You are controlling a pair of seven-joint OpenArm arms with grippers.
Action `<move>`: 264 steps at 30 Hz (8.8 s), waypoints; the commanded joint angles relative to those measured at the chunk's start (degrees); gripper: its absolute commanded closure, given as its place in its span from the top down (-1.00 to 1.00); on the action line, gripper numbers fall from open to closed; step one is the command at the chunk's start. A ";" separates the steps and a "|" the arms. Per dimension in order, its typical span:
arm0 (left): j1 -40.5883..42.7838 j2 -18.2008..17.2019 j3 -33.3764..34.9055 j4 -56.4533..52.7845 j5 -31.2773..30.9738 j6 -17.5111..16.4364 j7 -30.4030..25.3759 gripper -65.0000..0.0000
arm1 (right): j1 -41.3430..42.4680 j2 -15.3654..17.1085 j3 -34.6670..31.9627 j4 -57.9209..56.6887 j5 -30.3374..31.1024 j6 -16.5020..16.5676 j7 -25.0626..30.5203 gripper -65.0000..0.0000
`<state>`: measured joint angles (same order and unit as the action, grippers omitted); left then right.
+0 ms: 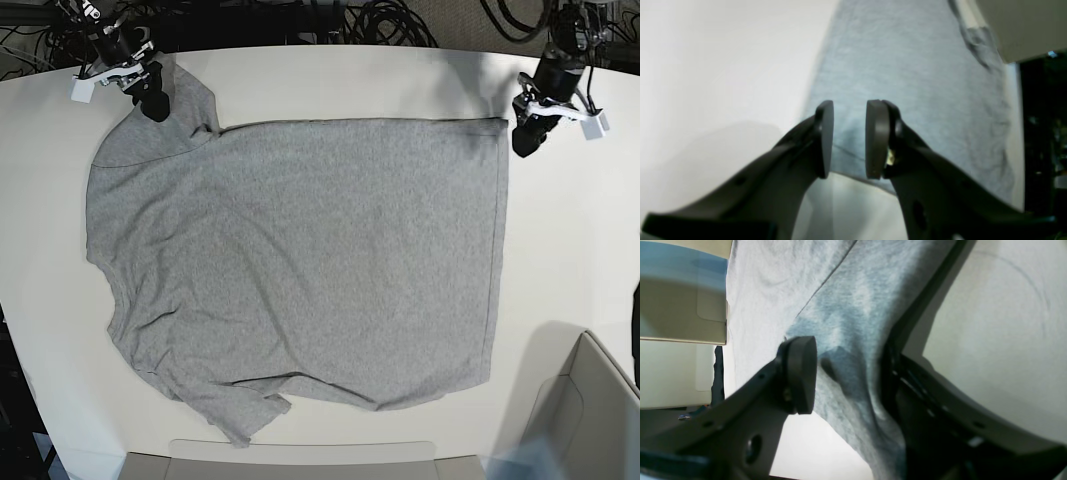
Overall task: Fold the T-shirt properly
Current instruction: 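Grasp the shoulder corners with both grippers, then lift the shoulder edge with both grippers and pull it across the shirt, then drag the held edge back toward the collar side with both grippers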
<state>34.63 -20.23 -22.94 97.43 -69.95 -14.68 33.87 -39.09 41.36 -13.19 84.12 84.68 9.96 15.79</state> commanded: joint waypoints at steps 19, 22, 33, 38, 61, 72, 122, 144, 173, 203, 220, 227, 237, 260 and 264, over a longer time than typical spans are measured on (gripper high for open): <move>-6.28 -0.21 2.50 -12.81 8.11 -6.03 6.79 -0.45 | -1.39 0.61 -0.39 -0.64 0.32 -5.43 -3.70 -0.13; -6.46 -0.21 4.61 -12.64 8.02 -6.03 6.79 -0.45 | -1.30 0.35 -0.66 -0.29 0.32 -5.43 -3.70 -0.13; -9.71 -0.21 8.83 -12.99 8.28 -6.03 6.70 -0.46 | -1.04 0.53 -0.74 0.94 0.32 -5.34 -3.70 -0.21; -9.71 -0.30 8.39 -12.99 8.37 -5.59 6.53 -0.72 | -0.51 0.53 -0.83 0.94 0.32 -5.52 -3.79 -0.79; 1.10 -0.30 -1.63 -4.64 15.49 -5.94 6.26 -1.00 | -15.90 -6.95 15.96 10.61 -12.73 -5.52 -3.70 -1.00; 6.29 1.72 -1.90 2.40 19.45 -5.50 5.82 -1.00 | -20.12 -14.33 21.23 16.67 -25.39 -5.52 -3.70 -1.00; -32.74 -1.09 1.44 -10.00 26.04 6.98 23.23 -1.00 | 33.60 -22.86 34.86 9.03 -56.86 -0.77 -55.92 -1.00; -44.17 -2.32 5.66 -23.36 34.13 6.55 19.54 -1.00 | 46.34 -24.70 28.36 -12.95 -66.62 2.40 -43.79 -1.00; -37.75 -2.32 5.05 -13.60 33.78 -0.22 17.87 -0.51 | 44.94 -24.00 35.48 1.55 -55.72 2.40 -45.73 -0.14; -21.84 1.81 -1.37 3.63 33.78 -0.31 18.40 -0.51 | 38.08 -19.96 60.18 -21.30 -38.05 30.04 -72.36 -0.14; -20.96 2.51 -6.82 1.69 24.11 -8.22 19.63 -0.39 | 45.03 -21.45 56.22 -27.81 -43.76 30.04 -72.28 -0.14; -24.83 2.69 -14.20 -10.17 16.55 -8.58 24.29 -0.02 | 44.94 -21.01 56.31 -27.72 -44.73 30.04 -72.28 -0.14; -29.75 2.69 -14.20 -23.10 20.68 -16.05 24.37 -0.02 | 44.85 -20.31 56.31 -27.72 -44.99 30.04 -72.28 -0.14; -32.04 1.55 -14.12 -28.28 24.19 -16.14 24.46 -0.92 | 49.60 -20.84 56.31 -27.63 -62.66 30.04 -72.63 -1.00; -31.60 -0.21 -14.47 -28.28 24.02 -16.22 26.31 -1.00 | 46.70 -20.31 56.58 -24.91 -62.66 30.04 -72.71 -1.00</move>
<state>2.92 -18.85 -36.93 68.60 -47.68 -31.48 59.18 7.81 19.77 43.16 58.85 25.23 39.09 -54.41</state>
